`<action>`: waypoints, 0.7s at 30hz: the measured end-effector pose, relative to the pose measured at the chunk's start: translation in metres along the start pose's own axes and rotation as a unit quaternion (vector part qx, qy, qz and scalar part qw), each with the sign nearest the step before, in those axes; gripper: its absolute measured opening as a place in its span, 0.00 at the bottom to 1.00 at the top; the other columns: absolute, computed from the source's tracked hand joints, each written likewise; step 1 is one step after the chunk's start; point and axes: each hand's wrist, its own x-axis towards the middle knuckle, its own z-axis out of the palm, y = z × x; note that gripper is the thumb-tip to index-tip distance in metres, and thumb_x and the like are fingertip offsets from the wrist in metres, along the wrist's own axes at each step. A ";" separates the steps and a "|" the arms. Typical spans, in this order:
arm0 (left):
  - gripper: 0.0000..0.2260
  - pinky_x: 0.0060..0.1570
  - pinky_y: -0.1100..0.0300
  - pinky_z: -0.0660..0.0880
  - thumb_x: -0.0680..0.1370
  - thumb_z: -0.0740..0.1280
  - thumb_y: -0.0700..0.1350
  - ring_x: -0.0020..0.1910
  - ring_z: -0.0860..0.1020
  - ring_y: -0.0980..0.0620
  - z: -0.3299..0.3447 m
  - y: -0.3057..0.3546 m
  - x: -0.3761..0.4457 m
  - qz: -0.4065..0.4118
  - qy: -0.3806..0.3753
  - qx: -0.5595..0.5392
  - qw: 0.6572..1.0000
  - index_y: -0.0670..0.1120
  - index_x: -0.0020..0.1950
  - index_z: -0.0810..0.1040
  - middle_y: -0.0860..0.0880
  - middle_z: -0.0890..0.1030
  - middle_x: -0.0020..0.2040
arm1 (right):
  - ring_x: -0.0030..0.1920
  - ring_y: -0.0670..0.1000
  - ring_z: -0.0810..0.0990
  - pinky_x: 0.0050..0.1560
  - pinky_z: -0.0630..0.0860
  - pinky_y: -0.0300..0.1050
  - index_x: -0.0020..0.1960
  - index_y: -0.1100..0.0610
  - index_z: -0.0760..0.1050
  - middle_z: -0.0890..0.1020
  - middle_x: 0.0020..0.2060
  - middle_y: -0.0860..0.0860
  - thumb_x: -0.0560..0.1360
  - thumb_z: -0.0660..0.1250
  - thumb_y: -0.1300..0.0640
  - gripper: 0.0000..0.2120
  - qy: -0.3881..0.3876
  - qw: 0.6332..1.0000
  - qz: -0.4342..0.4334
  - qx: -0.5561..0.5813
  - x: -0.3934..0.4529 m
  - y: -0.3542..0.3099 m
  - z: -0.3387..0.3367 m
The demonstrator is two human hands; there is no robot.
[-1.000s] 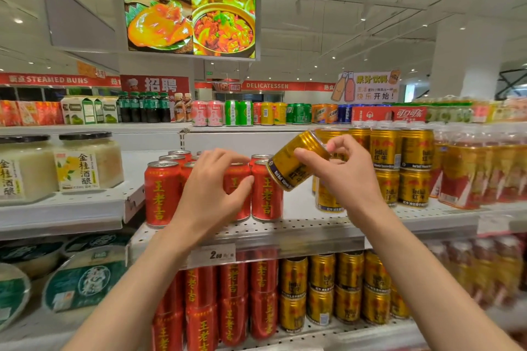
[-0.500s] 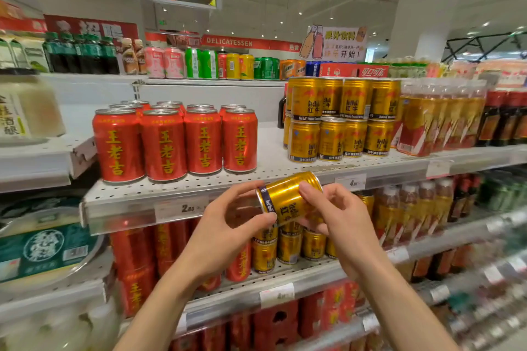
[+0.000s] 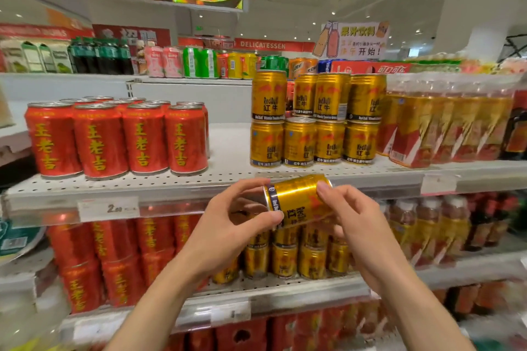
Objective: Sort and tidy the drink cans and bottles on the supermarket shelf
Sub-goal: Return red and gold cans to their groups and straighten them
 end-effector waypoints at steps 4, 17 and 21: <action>0.21 0.60 0.52 0.81 0.71 0.78 0.51 0.57 0.84 0.57 0.061 0.013 0.019 -0.001 0.029 0.002 1.000 0.59 0.63 0.81 0.57 0.86 0.58 | 0.48 0.51 0.86 0.58 0.81 0.55 0.52 0.59 0.78 0.87 0.46 0.52 0.71 0.69 0.37 0.25 -0.008 1.000 -0.017 -0.018 0.027 -0.004 -0.058; 0.21 0.47 0.61 0.81 0.73 0.74 0.55 0.55 0.85 0.55 0.113 0.045 0.059 -0.004 0.102 0.036 0.994 0.60 0.66 0.77 0.54 0.83 0.61 | 0.42 0.42 0.85 0.38 0.77 0.31 0.57 0.53 0.74 0.81 0.52 0.52 0.70 0.71 0.42 0.21 -0.090 0.992 -0.088 -0.010 0.087 -0.024 -0.116; 0.20 0.49 0.59 0.82 0.74 0.75 0.56 0.55 0.85 0.55 0.104 0.045 0.060 0.003 0.109 0.043 0.993 0.64 0.65 0.78 0.54 0.82 0.62 | 0.44 0.41 0.85 0.40 0.79 0.32 0.57 0.53 0.74 0.82 0.52 0.51 0.71 0.73 0.44 0.20 -0.083 0.990 -0.111 -0.017 0.091 -0.032 -0.102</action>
